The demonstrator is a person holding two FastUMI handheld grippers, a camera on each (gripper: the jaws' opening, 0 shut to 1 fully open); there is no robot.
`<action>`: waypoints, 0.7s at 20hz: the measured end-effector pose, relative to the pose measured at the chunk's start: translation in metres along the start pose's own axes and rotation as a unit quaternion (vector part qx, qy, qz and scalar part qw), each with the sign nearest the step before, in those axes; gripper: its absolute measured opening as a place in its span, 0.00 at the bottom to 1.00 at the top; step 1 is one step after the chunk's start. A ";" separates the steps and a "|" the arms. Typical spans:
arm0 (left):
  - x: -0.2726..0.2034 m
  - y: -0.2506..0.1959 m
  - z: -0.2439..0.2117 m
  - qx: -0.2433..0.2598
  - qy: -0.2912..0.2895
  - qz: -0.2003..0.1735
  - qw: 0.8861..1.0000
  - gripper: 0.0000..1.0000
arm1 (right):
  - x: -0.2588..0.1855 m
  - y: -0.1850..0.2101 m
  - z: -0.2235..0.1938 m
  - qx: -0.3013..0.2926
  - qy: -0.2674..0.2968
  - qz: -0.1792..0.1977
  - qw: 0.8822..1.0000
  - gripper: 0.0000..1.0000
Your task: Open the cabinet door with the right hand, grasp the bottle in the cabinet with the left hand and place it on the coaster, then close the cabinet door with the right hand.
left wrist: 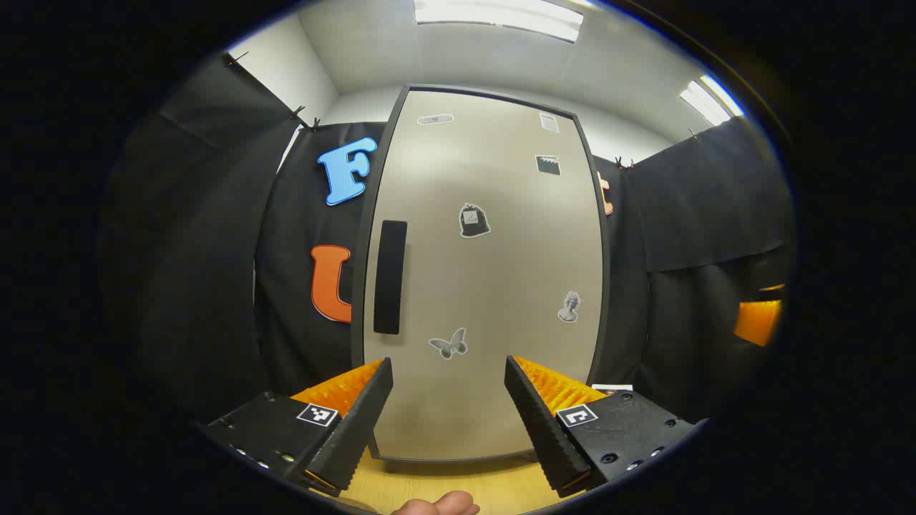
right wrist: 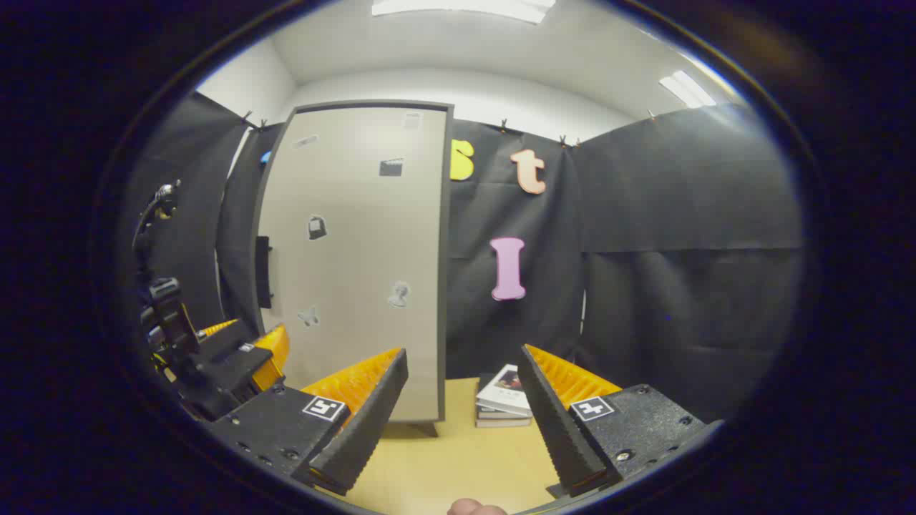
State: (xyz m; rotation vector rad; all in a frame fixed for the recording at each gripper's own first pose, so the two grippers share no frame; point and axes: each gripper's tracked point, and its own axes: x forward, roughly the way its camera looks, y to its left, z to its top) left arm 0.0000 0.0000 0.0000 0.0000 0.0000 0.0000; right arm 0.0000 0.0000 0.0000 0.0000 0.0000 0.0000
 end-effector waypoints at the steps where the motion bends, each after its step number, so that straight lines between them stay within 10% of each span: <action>1: -0.002 0.004 0.000 0.002 0.006 0.001 1.000 0.95 | 0.007 0.014 0.003 -0.001 -0.007 0.014 1.000 1.00; 14: -0.020 0.047 0.016 -0.007 0.018 0.065 0.998 0.95 | 0.066 0.100 -0.016 -0.028 -0.001 0.103 0.994 0.98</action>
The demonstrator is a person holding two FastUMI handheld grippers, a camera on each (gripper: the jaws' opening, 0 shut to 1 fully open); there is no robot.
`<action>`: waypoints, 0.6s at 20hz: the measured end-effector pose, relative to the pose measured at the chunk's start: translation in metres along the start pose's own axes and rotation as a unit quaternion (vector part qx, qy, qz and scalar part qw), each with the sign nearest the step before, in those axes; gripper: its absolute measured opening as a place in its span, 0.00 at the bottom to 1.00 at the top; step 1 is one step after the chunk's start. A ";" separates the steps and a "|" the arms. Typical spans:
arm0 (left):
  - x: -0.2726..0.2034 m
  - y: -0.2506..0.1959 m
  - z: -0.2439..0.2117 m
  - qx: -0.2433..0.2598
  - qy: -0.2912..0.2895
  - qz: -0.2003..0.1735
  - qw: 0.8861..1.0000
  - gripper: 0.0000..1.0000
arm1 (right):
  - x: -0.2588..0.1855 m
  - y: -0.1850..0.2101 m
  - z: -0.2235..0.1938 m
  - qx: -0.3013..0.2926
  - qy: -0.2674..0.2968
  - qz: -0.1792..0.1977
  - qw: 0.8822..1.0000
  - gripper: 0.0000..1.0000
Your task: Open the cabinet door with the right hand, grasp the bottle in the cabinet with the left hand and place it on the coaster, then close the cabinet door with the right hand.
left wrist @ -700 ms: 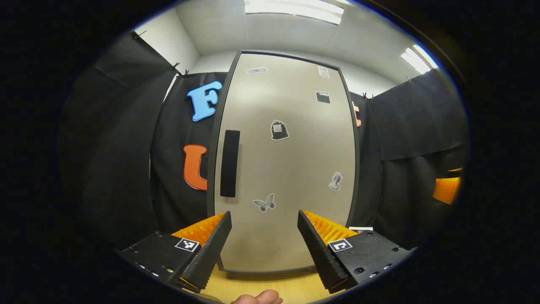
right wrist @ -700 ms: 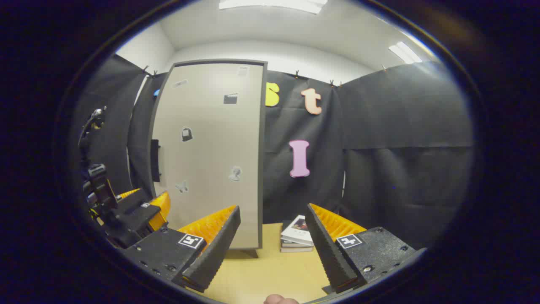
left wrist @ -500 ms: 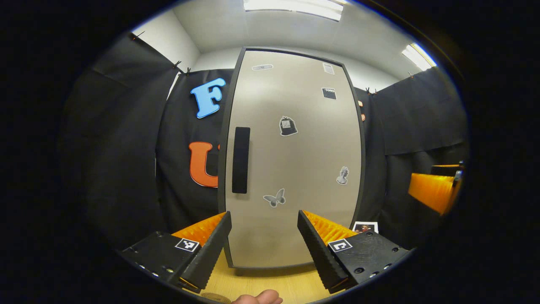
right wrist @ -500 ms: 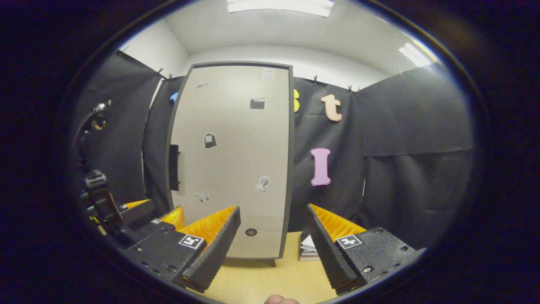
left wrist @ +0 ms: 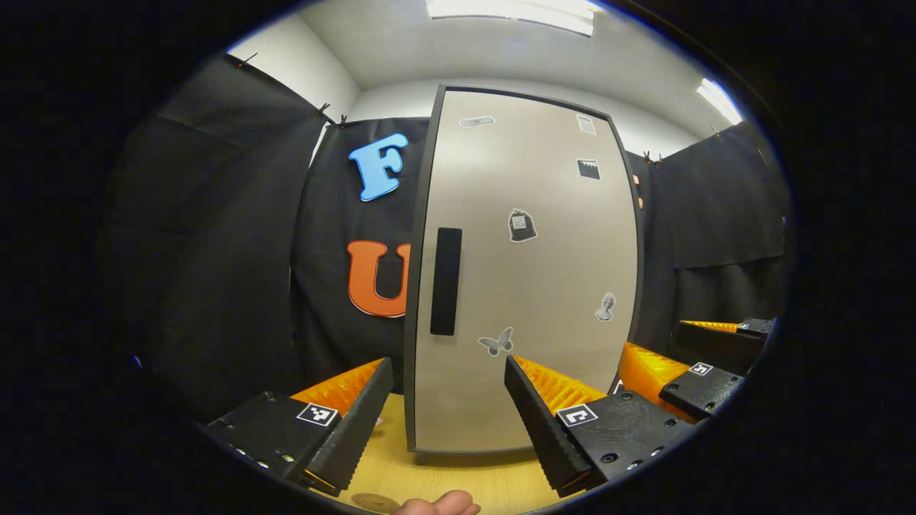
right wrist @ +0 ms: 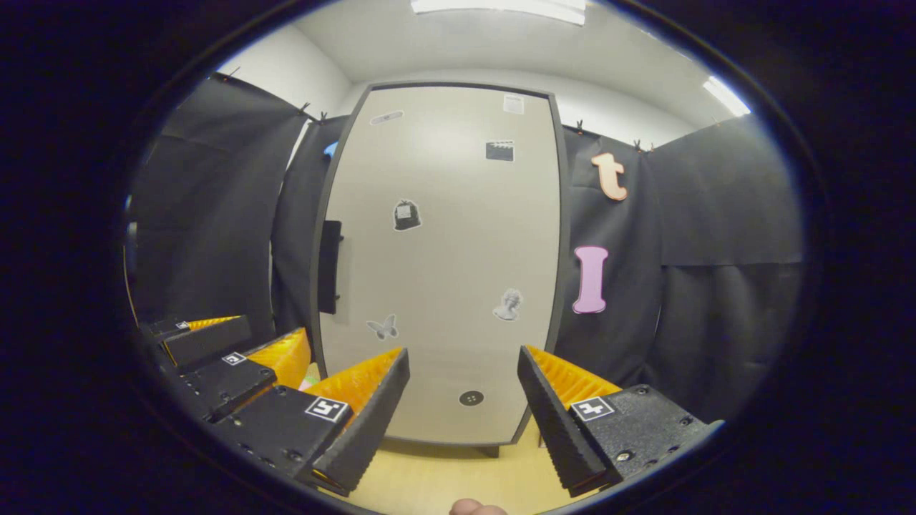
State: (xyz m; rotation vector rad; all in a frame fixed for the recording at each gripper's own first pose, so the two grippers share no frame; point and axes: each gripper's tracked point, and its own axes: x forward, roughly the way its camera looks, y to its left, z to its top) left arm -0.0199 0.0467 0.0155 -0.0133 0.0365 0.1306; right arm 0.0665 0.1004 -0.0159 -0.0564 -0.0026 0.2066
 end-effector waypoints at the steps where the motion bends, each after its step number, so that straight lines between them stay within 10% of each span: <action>1: 0.000 -0.001 -0.002 0.001 0.002 -0.002 1.000 0.95 | 0.002 0.003 -0.001 0.001 0.001 0.006 1.000 0.99; 12: -0.001 0.002 0.002 0.010 -0.002 -0.010 1.000 0.95 | 0.029 0.011 -0.005 0.010 0.001 0.026 1.000 0.95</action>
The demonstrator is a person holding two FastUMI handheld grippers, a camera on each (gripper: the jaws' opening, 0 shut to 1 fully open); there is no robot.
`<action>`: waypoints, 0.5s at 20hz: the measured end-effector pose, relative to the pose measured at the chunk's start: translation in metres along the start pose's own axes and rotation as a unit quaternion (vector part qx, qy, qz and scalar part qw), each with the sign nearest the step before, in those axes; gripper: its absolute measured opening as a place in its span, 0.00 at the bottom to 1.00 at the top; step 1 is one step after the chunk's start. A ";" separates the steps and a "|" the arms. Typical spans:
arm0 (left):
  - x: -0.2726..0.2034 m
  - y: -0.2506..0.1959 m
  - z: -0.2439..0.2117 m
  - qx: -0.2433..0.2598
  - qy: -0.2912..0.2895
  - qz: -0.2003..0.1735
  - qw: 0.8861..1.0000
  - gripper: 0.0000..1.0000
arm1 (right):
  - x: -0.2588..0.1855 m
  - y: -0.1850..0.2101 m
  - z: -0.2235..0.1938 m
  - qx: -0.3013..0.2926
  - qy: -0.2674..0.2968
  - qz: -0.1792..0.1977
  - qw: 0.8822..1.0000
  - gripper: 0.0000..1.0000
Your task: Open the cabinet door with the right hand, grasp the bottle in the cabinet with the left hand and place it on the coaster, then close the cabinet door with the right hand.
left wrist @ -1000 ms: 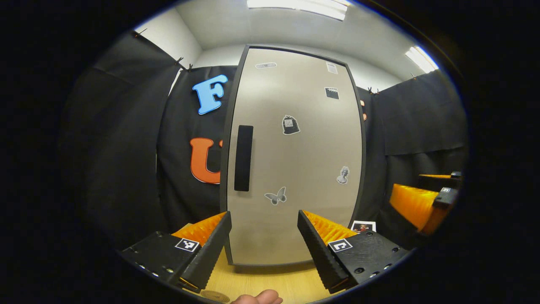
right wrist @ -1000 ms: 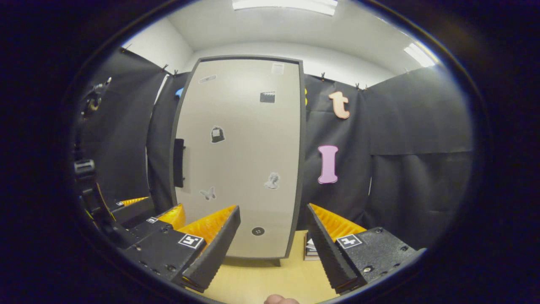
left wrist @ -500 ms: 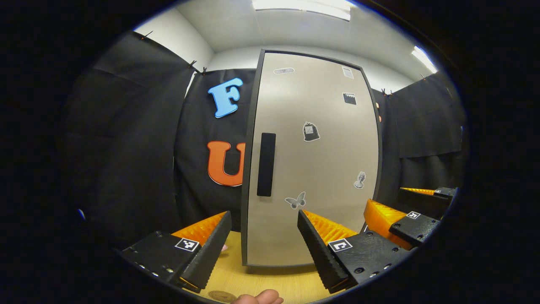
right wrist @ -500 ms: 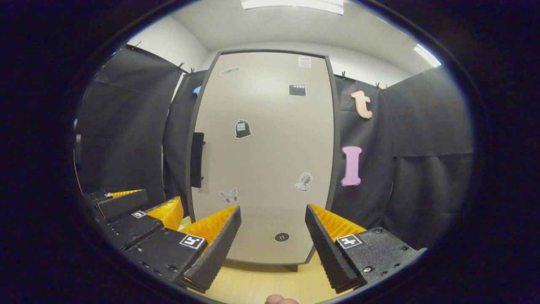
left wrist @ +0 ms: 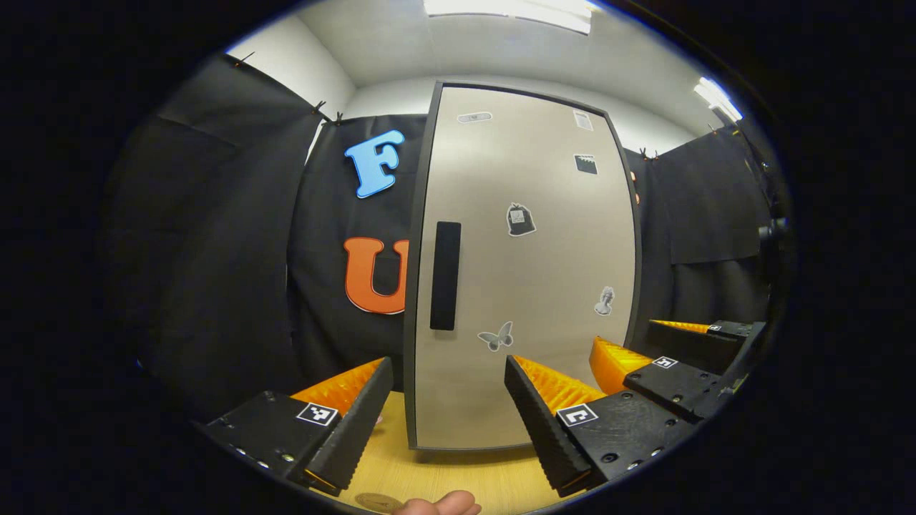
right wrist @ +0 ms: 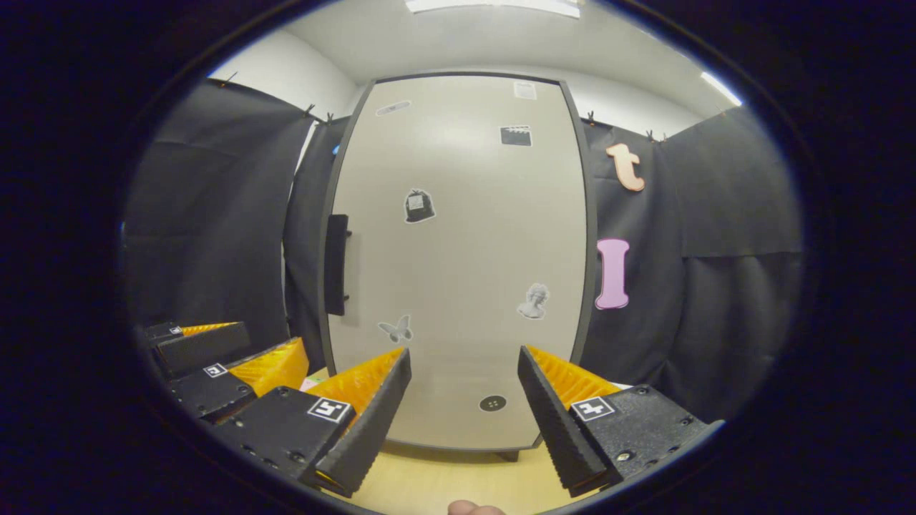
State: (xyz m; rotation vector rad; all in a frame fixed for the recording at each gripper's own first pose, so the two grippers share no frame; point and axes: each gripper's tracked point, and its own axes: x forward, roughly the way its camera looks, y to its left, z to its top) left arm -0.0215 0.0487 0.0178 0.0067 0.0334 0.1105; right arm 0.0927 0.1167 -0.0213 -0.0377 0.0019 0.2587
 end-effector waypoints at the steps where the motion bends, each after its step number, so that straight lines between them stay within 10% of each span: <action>1: -0.001 0.004 0.001 0.008 -0.004 0.003 1.000 0.95 | 0.002 0.002 0.000 -0.002 0.000 0.004 1.000 0.97; 10: -0.008 0.013 -0.007 0.001 0.004 -0.014 1.000 0.95 | 0.030 0.006 0.011 -0.038 -0.006 0.014 0.999 0.99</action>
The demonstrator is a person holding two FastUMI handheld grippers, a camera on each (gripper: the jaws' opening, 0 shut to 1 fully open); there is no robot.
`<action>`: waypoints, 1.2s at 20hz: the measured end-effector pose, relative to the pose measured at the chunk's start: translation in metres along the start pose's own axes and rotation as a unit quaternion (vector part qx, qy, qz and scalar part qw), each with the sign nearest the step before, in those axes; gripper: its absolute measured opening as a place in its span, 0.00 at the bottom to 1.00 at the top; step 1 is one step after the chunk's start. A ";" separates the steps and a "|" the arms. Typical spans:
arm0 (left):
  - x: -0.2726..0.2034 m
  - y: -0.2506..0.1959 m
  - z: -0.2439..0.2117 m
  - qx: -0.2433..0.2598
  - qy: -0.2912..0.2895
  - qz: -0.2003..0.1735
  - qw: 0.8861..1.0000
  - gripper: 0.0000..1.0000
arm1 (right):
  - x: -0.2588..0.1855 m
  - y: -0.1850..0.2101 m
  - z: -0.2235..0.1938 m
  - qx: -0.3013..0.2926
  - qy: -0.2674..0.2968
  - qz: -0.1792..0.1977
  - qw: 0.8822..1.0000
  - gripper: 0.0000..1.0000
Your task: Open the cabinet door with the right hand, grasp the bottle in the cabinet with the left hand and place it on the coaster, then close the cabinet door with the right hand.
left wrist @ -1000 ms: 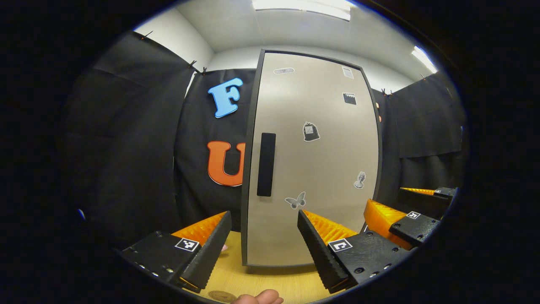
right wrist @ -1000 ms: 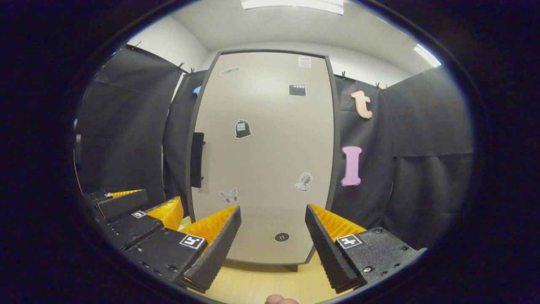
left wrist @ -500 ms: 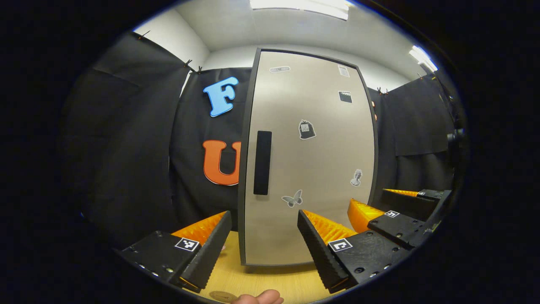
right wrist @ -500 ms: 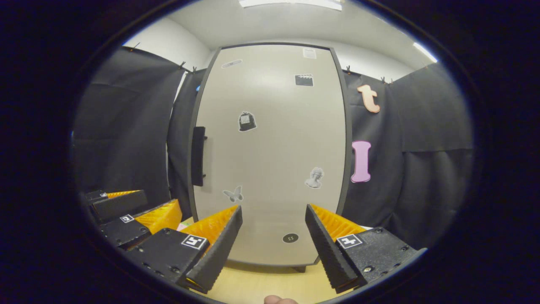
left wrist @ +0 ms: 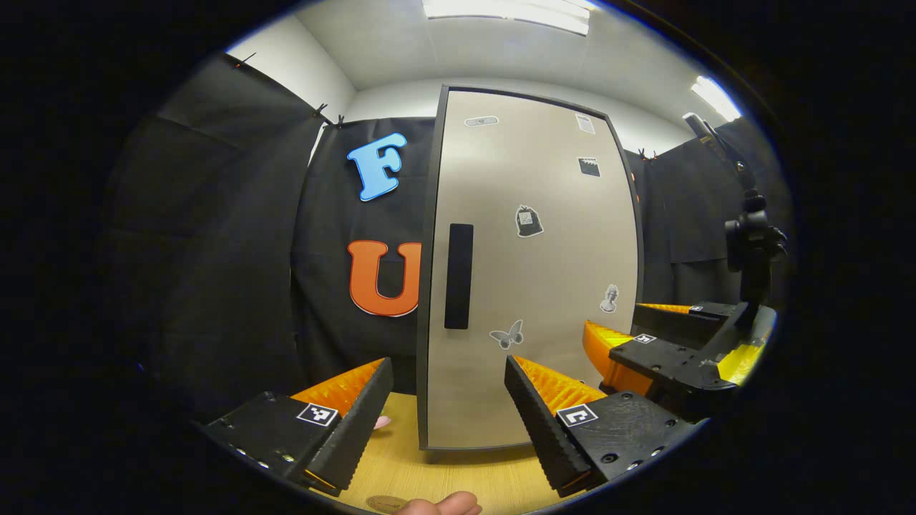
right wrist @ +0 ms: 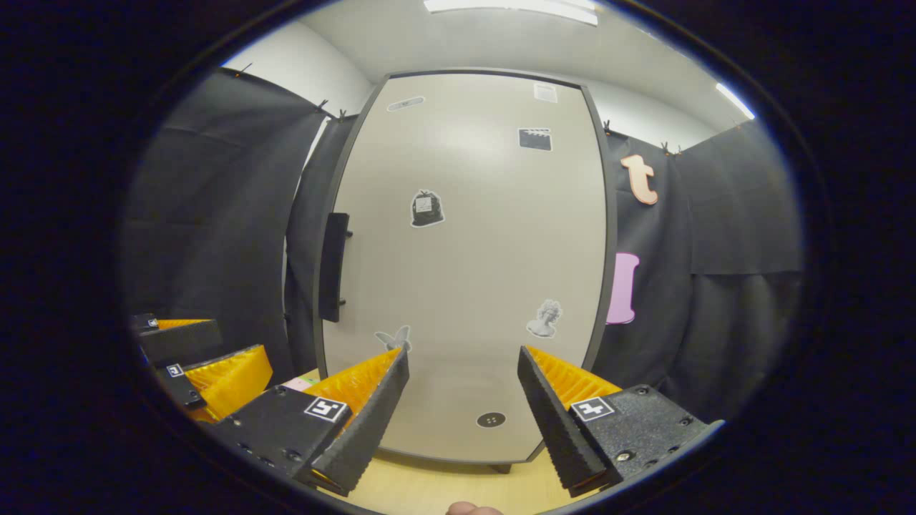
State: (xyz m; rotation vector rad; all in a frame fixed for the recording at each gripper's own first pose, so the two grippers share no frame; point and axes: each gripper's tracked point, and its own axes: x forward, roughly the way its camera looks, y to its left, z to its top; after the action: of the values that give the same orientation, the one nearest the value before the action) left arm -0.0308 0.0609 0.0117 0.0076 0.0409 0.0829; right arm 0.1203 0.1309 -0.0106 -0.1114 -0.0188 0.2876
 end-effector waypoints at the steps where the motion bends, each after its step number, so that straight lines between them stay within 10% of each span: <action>1: -0.002 0.000 -0.002 0.000 0.002 -0.005 1.000 0.95 | 0.005 0.003 0.005 -0.003 -0.005 0.005 1.000 0.99; 15: -0.058 0.043 -0.008 0.062 0.006 0.039 0.997 0.94 | 0.065 0.081 0.038 -0.002 -0.036 0.085 0.996 0.99; 24: -0.006 0.026 -0.007 0.036 0.021 0.046 0.998 0.95 | 0.009 0.025 0.004 0.025 -0.014 0.029 0.999 0.99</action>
State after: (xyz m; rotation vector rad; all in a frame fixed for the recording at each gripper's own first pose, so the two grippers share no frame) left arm -0.0397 0.0867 0.0048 0.0796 0.0848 0.1734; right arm 0.1222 0.1577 -0.0098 -0.0584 -0.0365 0.3468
